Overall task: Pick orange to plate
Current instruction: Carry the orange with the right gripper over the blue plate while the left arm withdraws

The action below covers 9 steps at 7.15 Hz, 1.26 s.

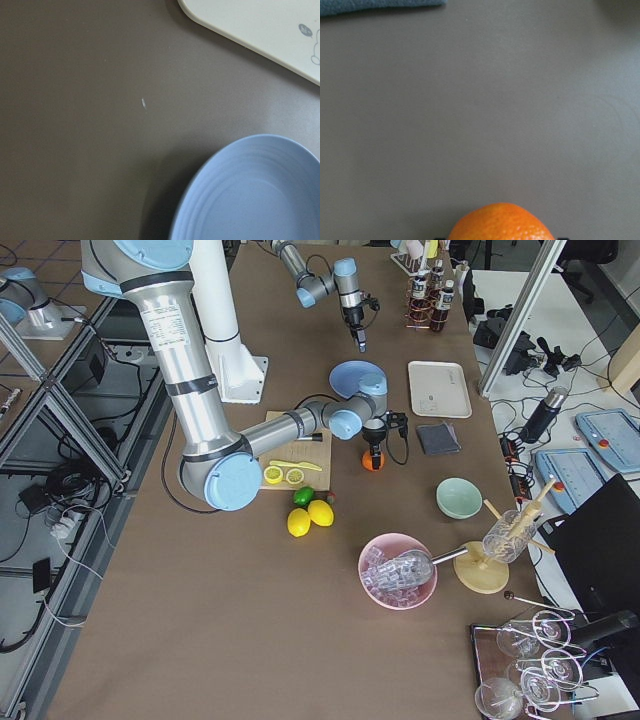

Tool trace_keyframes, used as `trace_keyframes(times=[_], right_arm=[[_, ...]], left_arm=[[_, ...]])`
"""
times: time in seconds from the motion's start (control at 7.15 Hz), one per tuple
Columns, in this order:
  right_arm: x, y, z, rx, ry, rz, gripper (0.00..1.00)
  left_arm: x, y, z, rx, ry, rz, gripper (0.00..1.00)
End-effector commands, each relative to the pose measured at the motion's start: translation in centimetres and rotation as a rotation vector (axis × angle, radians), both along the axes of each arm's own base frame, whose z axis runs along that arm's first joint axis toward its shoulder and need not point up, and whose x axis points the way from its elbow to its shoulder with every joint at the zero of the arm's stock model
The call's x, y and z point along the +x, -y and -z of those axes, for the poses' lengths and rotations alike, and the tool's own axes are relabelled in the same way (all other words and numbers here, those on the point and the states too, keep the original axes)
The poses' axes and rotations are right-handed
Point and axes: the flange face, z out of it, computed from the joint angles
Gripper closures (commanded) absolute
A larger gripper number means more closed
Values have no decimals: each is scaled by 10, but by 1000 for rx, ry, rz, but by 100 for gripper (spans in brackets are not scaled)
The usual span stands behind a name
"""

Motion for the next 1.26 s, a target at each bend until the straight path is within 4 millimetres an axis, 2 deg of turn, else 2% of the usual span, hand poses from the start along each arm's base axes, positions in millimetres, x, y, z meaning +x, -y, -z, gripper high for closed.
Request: trace_keyframes(times=[0.0, 0.14, 0.28, 0.42, 0.56, 0.7, 0.84, 0.98, 1.12], right_arm=[[-3, -2, 68, 41, 97, -7, 100], [-24, -7, 105, 36, 150, -21, 100], [-60, -21, 143, 35, 185, -23, 100], [-94, -34, 180, 71, 167, -29, 100], [-122, -50, 211, 86, 150, -27, 100], [-142, -66, 227, 69, 161, -59, 100], [-165, -75, 240, 85, 158, -61, 100], [-198, -79, 255, 99, 143, -69, 100], [-215, -84, 255, 95, 133, -68, 100]], left_arm=[[-64, 28, -19, 142, 116, -39, 2], [-98, 34, -42, 278, 212, -96, 2], [-121, 35, -65, 271, 247, -88, 2], [-151, 32, -77, 270, 263, -64, 2], [-198, 38, -100, 278, 303, -46, 2], [-237, 41, -122, 250, 312, -36, 2], [-256, 41, -151, 209, 345, -16, 2], [-282, 26, -192, 176, 371, -11, 2], [-303, 22, -211, 228, 406, -28, 2]])
